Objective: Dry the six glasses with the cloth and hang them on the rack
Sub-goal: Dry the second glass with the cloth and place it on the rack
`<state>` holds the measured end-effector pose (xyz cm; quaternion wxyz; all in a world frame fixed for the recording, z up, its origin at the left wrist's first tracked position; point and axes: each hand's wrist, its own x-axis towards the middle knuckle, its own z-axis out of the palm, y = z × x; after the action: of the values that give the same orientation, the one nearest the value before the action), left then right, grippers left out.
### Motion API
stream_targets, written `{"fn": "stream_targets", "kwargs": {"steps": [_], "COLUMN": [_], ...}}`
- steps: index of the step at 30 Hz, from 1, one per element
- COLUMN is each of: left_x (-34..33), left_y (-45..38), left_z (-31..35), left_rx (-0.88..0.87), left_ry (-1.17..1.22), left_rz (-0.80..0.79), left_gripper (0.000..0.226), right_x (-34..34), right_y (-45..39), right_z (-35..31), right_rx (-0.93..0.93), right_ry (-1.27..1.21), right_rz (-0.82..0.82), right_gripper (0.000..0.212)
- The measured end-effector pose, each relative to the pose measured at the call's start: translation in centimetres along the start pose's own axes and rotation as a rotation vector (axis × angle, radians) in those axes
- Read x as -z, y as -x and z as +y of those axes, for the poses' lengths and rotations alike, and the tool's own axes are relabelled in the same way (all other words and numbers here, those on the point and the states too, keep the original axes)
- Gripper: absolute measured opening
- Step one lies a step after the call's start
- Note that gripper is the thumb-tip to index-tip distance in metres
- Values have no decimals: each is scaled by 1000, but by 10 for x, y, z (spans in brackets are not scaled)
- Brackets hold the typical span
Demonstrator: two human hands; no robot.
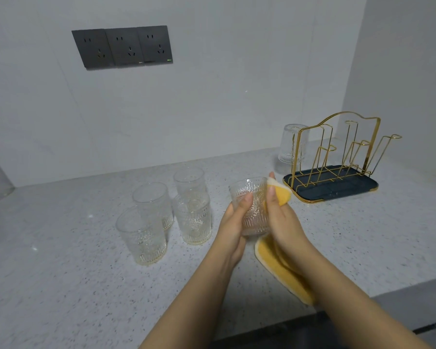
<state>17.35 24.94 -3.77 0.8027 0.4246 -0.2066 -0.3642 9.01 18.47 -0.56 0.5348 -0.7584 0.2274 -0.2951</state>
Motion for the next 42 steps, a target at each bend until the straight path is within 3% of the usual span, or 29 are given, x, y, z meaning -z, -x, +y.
{"fn": "stream_targets", "kwargs": {"steps": [3, 4, 7, 9, 11, 14, 18, 20, 28, 31, 36, 38, 41, 42], "left_x": [-1, 0, 3, 5, 2, -2, 0, 2, -2, -3, 0, 4, 6, 7], "left_y": [-1, -3, -7, -8, -3, 1, -5, -5, 1, 2, 2, 1, 0, 0], "left_z": [-2, -4, -5, -6, -4, -4, -5, -4, -2, 5, 11, 14, 21, 23], "left_rx": [-1, 7, 15, -3, -4, 42, 37, 36, 160, 250, 322, 356, 449, 478], "left_ry": [-16, 14, 88, 88, 56, 0, 75, 71, -54, -97, -164, -134, -83, -82], "left_rz": [15, 28, 97, 105, 50, 13, 71, 81, -83, -154, -193, -210, -284, -309], "left_gripper": [59, 65, 94, 94, 75, 59, 89, 89, 59, 44, 47, 66, 94, 99], "right_x": [4, 1, -16, -15, -7, 4, -12, -17, 25, 41, 52, 59, 73, 76], "right_y": [-9, -3, 18, 21, 11, -9, 12, 19, -13, -15, -16, -16, -18, -19], "right_z": [-1, 0, 4, 4, 2, -1, 5, 12, -17, -31, -41, -40, -37, -35], "right_rx": [-111, -59, 205, 273, 179, -108, 161, 283, 47, 33, -27, -64, -84, -104], "right_ry": [1, 53, 122, 139, 76, -97, 2, 10, -40, 150, 348, 354, 257, 248], "right_rz": [18, 11, -1, 9, 26, 77, 45, 39, 99, -21, -295, -437, -756, -842], "right_gripper": [71, 77, 62, 57, 50, 41, 52, 56, 51, 67, 58, 58, 29, 34]}}
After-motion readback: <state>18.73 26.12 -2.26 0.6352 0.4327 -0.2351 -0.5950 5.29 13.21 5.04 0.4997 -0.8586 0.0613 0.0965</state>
